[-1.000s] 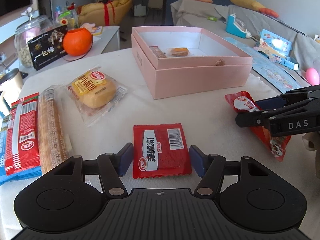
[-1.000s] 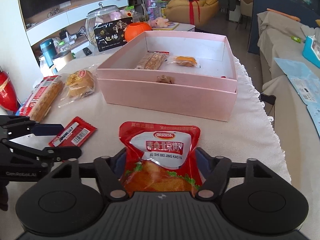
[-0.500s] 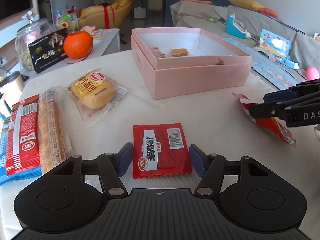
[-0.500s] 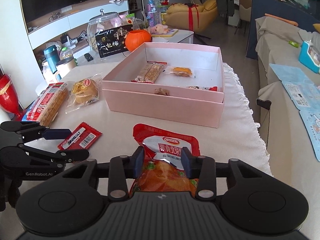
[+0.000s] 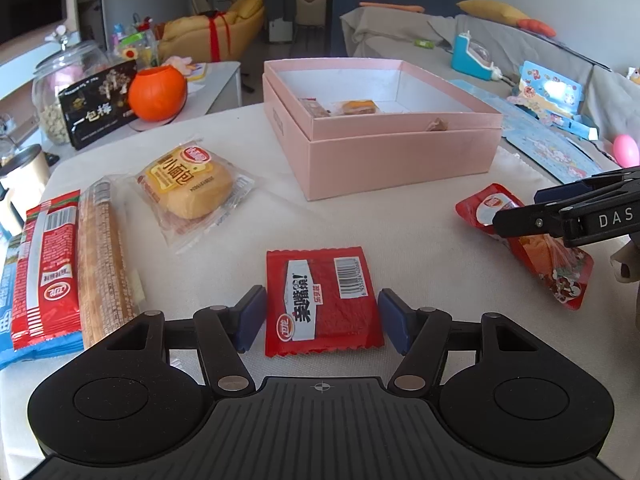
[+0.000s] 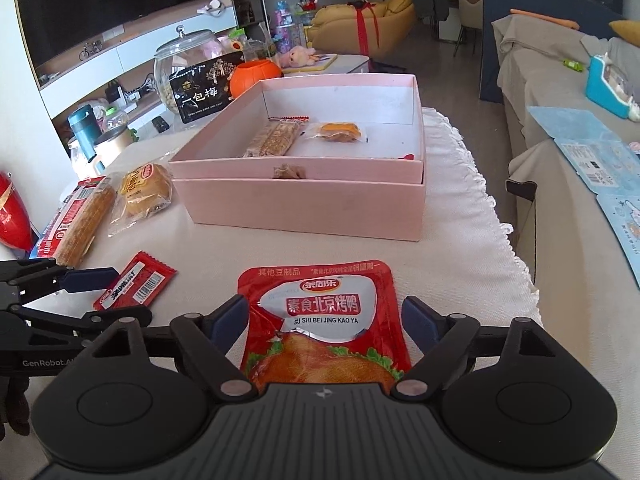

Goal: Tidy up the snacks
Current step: 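Lift the chicken pouch with the right gripper while the left gripper holds the red sachet, then carry the chicken pouch and red sachet over the pink box and release both inside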

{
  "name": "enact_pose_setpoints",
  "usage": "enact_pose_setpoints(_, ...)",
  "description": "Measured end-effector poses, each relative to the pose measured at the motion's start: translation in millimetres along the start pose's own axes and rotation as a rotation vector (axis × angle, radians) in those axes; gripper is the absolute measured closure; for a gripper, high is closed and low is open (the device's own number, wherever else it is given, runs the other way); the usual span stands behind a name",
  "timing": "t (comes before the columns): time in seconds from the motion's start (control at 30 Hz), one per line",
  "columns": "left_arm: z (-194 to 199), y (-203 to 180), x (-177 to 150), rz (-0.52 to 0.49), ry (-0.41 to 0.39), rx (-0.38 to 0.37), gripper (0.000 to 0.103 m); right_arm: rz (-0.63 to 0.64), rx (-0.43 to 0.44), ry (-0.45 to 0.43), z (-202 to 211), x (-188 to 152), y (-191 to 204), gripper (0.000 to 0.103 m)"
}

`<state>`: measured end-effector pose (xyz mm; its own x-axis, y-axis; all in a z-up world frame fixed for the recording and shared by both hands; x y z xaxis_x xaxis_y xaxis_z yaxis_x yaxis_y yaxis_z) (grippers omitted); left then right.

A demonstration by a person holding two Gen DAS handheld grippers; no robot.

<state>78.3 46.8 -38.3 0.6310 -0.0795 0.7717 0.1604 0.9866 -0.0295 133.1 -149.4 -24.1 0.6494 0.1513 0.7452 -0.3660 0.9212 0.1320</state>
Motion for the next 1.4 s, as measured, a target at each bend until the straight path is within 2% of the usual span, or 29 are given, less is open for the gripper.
enact_pose_setpoints(0.13,-0.4,-0.2,0.2,0.001,-0.007,0.003,0.036,-0.023,0.007,0.045,-12.2,-9.6,-2.9,0.011)
enact_pose_setpoints(0.2,-0.2,0.0,0.1,0.002,-0.008,0.002,0.036,0.029,-0.027,0.028,-15.3,-13.4,4.9,0.009)
enact_pose_setpoints(0.27,-0.4,-0.3,0.1,0.002,-0.008,0.001,0.036,0.081,-0.072,0.026,-17.8,-14.9,12.7,0.011)
enact_pose_setpoints(0.3,0.2,-0.3,-0.4,0.002,-0.010,-0.001,0.036,0.100,-0.074,0.020,-17.3,-14.4,16.5,0.019)
enact_pose_setpoints(0.33,0.3,-0.3,-0.4,0.003,-0.010,-0.002,0.036,0.113,-0.065,0.014,-14.7,-12.3,20.7,0.032)
enact_pose_setpoints(0.4,0.3,-0.3,-0.3,0.003,-0.011,-0.002,0.036,0.131,-0.052,0.010,-9.1,-6.3,27.4,0.046)
enact_pose_setpoints(0.53,2.1,0.6,-0.7,0.005,-0.014,-0.006,0.036,0.159,-0.054,-0.031,8.8,11.7,30.5,0.065)
enact_pose_setpoints(0.7,2.8,0.0,-0.1,0.017,-0.010,-0.007,0.037,0.069,-0.087,-0.079,31.7,38.2,-6.6,0.065)
enact_pose_setpoints(0.87,-0.8,-0.9,5.6,0.034,0.022,0.006,0.037,-0.071,-0.047,-0.004,24.9,38.9,-46.0,0.060)
enact_pose_setpoints(1.0,-6.5,-1.2,10.3,0.015,0.044,0.012,0.037,-0.036,-0.074,0.054,3.3,27.2,-41.6,0.060)
enact_pose_setpoints(1.07,-9.0,-0.9,12.2,0.007,0.051,0.012,0.036,-0.018,-0.061,0.075,-4.7,23.1,-35.0,0.064)
enact_pose_setpoints(1.1,-10.1,-1.3,12.9,0.000,0.054,0.012,0.036,-0.008,-0.058,0.087,-7.7,21.1,-31.2,0.069)
enact_pose_setpoints(1.13,-10.7,-2.0,13.5,-0.007,0.058,0.013,0.036,0.005,-0.059,0.089,-8.7,21.3,-27.9,0.075)
enact_pose_setpoints(1.23,-7.5,-1.7,11.3,-0.004,0.055,0.001,0.038,0.047,-0.063,0.086,-2.7,25.3,-18.8,0.079)
enact_pose_setpoints(1.4,-0.1,-4.1,7.7,-0.005,0.055,-0.016,0.040,0.047,0.003,0.058,15.5,35.2,-7.2,0.080)
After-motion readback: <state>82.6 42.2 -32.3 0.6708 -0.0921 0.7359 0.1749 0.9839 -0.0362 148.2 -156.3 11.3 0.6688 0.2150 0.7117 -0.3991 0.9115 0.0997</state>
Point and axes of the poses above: each gripper's, at about its wrist camera, not at the fingertips, and z roughly against the way its jaws point, y to its left, x to its top, the point moved 7 cm from there along -z, roughly the way its jaws point, and after that the axes turned 5 degrees about -y, right-handed, at the moved point
